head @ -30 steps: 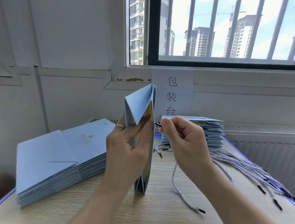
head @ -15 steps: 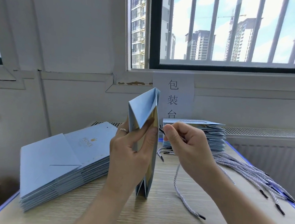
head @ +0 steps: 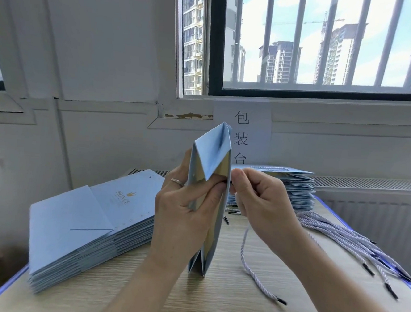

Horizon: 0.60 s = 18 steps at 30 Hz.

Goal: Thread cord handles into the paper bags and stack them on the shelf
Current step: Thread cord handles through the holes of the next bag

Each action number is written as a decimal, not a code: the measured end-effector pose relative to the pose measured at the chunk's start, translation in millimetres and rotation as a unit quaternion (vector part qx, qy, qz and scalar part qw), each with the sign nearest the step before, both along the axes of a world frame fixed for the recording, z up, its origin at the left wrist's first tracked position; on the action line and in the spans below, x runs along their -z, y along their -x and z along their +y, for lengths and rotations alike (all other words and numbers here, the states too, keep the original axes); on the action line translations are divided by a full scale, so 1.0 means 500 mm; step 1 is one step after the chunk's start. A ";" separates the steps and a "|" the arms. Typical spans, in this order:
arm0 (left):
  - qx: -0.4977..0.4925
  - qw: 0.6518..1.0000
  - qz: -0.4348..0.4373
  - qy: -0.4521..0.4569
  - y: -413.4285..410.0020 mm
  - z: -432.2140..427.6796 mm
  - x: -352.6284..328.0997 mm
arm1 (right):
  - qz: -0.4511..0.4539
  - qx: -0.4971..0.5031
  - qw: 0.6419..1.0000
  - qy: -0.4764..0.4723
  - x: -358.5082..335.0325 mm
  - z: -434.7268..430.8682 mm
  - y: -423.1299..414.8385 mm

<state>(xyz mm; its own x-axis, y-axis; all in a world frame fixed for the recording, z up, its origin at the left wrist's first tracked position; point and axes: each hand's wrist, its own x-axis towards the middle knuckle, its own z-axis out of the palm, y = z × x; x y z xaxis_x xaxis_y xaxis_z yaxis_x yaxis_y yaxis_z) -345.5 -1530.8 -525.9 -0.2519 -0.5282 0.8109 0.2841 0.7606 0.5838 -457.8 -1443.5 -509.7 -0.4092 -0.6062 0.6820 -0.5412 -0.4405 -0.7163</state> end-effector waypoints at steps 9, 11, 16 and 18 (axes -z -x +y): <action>-0.073 0.993 -0.012 0.094 -0.008 -0.003 0.002 | 0.125 -0.003 0.990 -0.060 0.022 0.006 0.030; -0.080 0.991 -0.013 0.103 -0.010 -0.006 0.002 | 0.159 0.007 0.983 -0.089 0.026 0.009 0.038; -0.087 0.987 -0.013 0.135 -0.012 -0.006 0.003 | 0.205 0.035 0.966 -0.155 0.032 0.017 0.055; -0.093 0.984 -0.006 0.152 -0.010 -0.007 0.002 | 0.205 0.024 0.967 -0.149 0.028 0.021 0.052</action>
